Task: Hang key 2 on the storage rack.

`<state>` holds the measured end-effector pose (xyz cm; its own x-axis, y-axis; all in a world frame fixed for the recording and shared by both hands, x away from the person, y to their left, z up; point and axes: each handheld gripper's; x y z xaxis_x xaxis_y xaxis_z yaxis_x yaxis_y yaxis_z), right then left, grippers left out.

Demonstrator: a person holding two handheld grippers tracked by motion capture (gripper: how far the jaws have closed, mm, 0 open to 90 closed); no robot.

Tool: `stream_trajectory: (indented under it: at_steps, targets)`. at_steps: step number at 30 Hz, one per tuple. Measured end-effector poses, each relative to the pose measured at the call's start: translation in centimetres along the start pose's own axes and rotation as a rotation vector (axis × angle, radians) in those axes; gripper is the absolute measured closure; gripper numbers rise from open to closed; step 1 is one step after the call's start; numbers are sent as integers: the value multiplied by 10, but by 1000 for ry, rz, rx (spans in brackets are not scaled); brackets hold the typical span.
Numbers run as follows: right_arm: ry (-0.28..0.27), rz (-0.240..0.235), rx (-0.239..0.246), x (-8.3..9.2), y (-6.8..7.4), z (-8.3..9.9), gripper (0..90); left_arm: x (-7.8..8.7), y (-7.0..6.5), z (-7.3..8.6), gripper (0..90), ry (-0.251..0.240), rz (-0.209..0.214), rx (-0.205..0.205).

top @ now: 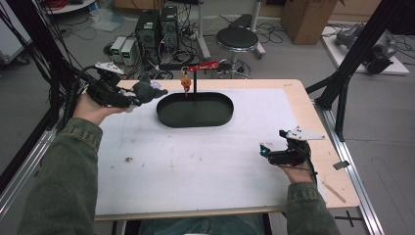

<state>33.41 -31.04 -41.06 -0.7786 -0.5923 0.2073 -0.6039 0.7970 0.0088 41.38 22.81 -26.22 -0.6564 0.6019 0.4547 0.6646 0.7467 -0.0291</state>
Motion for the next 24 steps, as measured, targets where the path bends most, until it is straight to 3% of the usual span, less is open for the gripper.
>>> stream_trajectory:
  at_steps: [8,17,24]
  targets:
    - [-1,0,-5,0,0,0,12,-17,0,-9,508,11,-4,-8]
    - [-2,-1,-7,1,-1,0,12,-32,4,-11,508,18,-11,13]
    - [0,-1,-3,0,-1,1,12,-34,7,-12,508,-17,-31,41]
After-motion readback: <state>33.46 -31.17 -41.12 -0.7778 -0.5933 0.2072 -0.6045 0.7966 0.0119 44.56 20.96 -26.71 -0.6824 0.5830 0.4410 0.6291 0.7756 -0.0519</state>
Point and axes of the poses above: each handheld gripper's, and its own axes: x roughly backward along the jaws, z roughly out of its underside, y roughly to its left, and after that the axes turned 14 degrees about -y, right-handed
